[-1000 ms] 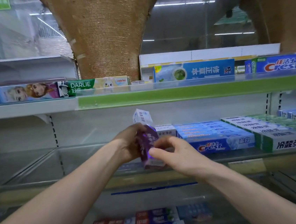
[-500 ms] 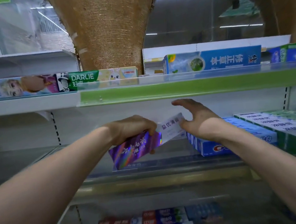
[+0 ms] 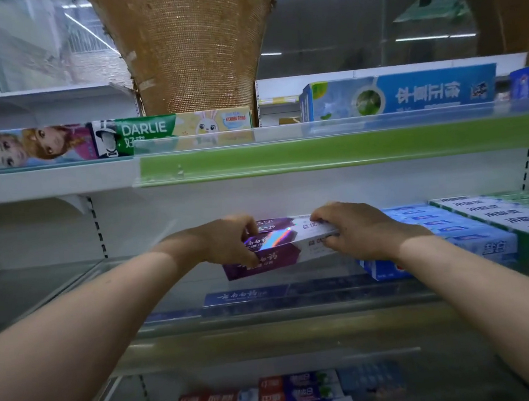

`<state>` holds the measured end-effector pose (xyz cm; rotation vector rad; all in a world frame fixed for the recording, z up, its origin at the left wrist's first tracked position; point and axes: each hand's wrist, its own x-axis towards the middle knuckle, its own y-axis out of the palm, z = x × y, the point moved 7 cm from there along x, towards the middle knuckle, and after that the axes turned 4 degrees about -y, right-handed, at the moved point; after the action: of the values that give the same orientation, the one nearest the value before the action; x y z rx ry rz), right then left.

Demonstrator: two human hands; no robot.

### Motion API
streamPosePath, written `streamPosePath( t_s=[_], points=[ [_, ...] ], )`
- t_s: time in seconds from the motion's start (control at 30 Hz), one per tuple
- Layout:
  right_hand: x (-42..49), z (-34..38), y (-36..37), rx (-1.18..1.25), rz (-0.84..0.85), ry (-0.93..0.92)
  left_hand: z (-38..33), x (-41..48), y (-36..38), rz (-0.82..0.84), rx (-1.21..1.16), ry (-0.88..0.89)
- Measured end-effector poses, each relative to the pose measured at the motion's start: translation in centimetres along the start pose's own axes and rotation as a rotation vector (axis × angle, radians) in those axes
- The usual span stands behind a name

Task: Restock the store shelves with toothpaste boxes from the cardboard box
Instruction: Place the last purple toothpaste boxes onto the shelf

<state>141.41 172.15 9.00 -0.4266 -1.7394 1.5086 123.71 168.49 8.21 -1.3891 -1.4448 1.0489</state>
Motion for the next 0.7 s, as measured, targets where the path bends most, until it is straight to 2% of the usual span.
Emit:
streamPosePath(
  t_s=[0.2,0.43,0.7],
  points=[
    [0.9,-1.0,2.0,0.005,0.026,0.034,1.2,0.7,0.0,-0.131,-0.024,-0.023],
    [1.4,-1.1,2.5,-0.023,0.032,0.066,1.8,1.1,0.2,-0.268,0.066,-0.092],
    [1.6,-1.1,2.6,-0.120,0.026,0.071,3.0,1.9,1.2,-0.261,-0.105,-0.221]
  ],
)
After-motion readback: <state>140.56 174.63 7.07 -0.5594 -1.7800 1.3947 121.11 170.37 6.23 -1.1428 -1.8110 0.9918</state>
